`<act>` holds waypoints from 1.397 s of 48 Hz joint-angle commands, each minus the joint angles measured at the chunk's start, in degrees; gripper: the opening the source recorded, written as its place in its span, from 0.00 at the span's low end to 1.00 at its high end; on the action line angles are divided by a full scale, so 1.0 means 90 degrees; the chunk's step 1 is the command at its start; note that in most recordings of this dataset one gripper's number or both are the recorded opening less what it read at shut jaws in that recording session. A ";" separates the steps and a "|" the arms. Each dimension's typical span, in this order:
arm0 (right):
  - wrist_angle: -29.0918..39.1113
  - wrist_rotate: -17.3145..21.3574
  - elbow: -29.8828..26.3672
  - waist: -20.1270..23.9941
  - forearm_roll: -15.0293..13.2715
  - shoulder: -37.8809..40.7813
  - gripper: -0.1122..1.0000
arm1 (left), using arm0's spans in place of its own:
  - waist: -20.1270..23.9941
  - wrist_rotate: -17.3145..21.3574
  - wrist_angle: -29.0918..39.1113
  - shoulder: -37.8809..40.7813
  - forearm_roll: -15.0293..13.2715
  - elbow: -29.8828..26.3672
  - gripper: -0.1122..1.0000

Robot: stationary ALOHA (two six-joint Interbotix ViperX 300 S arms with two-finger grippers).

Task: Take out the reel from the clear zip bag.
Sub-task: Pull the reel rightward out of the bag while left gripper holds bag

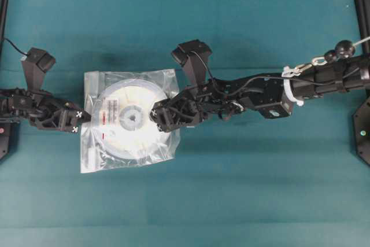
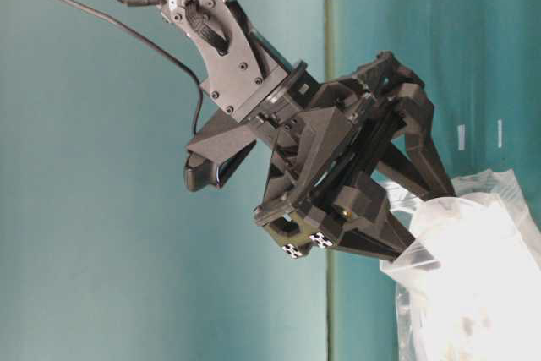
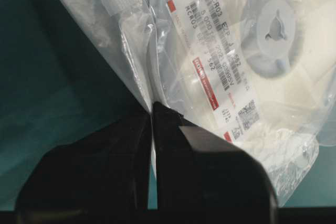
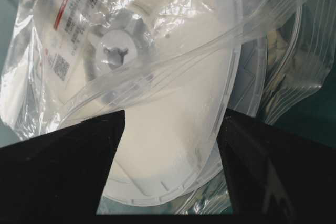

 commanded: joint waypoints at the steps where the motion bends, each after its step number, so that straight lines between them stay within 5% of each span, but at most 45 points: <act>1: -0.0010 0.0049 -0.0107 0.0049 0.0010 -0.0059 0.82 | 0.0010 0.0010 -0.0020 0.0000 0.0020 -0.0049 0.11; 26: 0.0381 0.0029 -0.0049 0.0049 0.0000 -0.0068 0.76 | 0.0010 0.0010 -0.0020 0.0000 0.0010 -0.0059 0.11; 43: 0.0439 0.0010 -0.0020 -0.0088 -0.0010 -0.0088 0.14 | 0.0010 0.0010 -0.0020 0.0000 0.0020 -0.0068 0.11; 67: 0.0430 0.0049 0.0781 -0.0088 0.0010 -0.0566 0.13 | 0.0010 0.0010 -0.0020 0.0010 0.0020 -0.0068 0.11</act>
